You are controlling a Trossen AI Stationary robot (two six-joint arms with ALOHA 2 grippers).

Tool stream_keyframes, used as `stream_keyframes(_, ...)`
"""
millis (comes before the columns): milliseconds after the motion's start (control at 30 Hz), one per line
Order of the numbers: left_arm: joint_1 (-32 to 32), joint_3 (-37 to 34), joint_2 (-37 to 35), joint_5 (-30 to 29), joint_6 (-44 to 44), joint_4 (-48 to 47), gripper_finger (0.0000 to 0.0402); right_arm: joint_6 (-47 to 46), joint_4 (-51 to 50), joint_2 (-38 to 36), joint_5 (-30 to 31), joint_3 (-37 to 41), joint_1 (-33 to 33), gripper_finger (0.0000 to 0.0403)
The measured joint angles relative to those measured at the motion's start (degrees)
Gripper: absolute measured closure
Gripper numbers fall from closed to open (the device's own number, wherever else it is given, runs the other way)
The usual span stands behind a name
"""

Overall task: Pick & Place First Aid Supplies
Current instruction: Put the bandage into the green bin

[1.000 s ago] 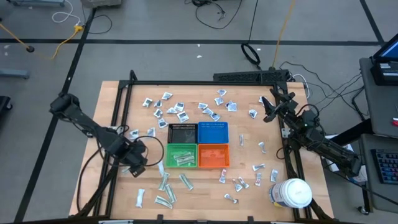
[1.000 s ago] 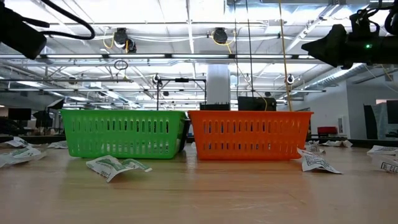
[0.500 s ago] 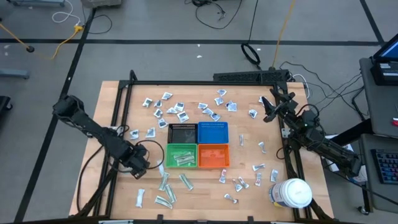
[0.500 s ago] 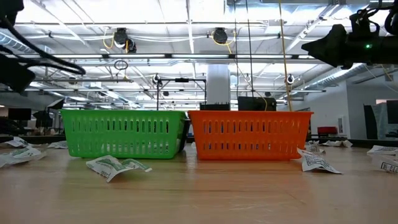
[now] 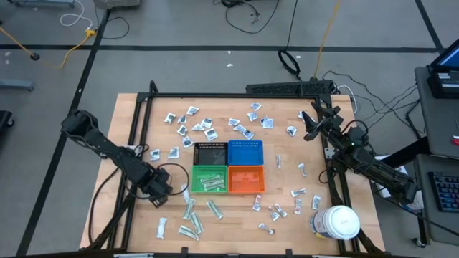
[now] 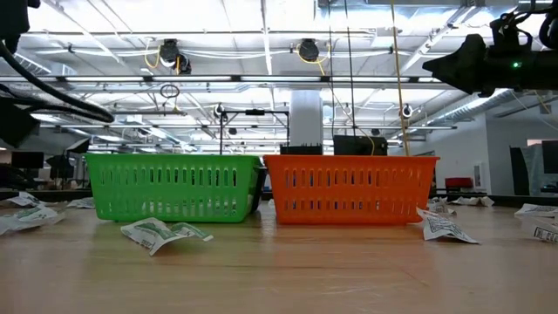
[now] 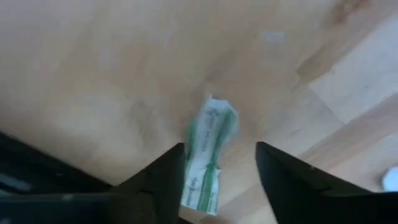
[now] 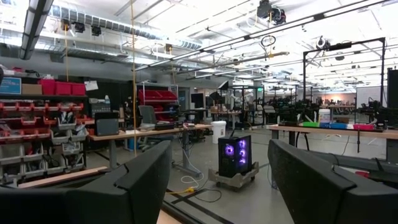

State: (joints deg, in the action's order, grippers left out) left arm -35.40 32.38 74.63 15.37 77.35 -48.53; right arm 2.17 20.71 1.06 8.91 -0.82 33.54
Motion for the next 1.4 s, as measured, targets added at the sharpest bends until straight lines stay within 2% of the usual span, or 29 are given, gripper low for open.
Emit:
stream_keyframes(233,-0.24,-0.07,0.0,0.2,-1.35,0.89,0.0326,0.0,0.0,-0.02,0.0,0.02,0.0,0.014)
stream_keyframes(433,-0.74,-0.07,0.0,1.21,-2.71,0.89,0.0394,0.0,0.0,-0.02,0.0,0.0,0.0,0.014)
stream_keyframes(767,-0.68,2.37,-2.43,0.94,-4.16,-1.03,0.0399,0.0,-0.03,0.0,0.0,0.01,0.0,0.014)
stream_keyframes(1233,-0.63,11.37,-8.32,-2.13,-7.87,-18.58,0.04,0.0,-0.03,-0.02,0.0,0.02,0.0,0.014)
stream_keyframes(1400,-0.23,11.98,-8.92,-1.61,-9.72,-20.84,0.0401,0.0,-0.02,0.0,0.0,0.01,0.0,0.014)
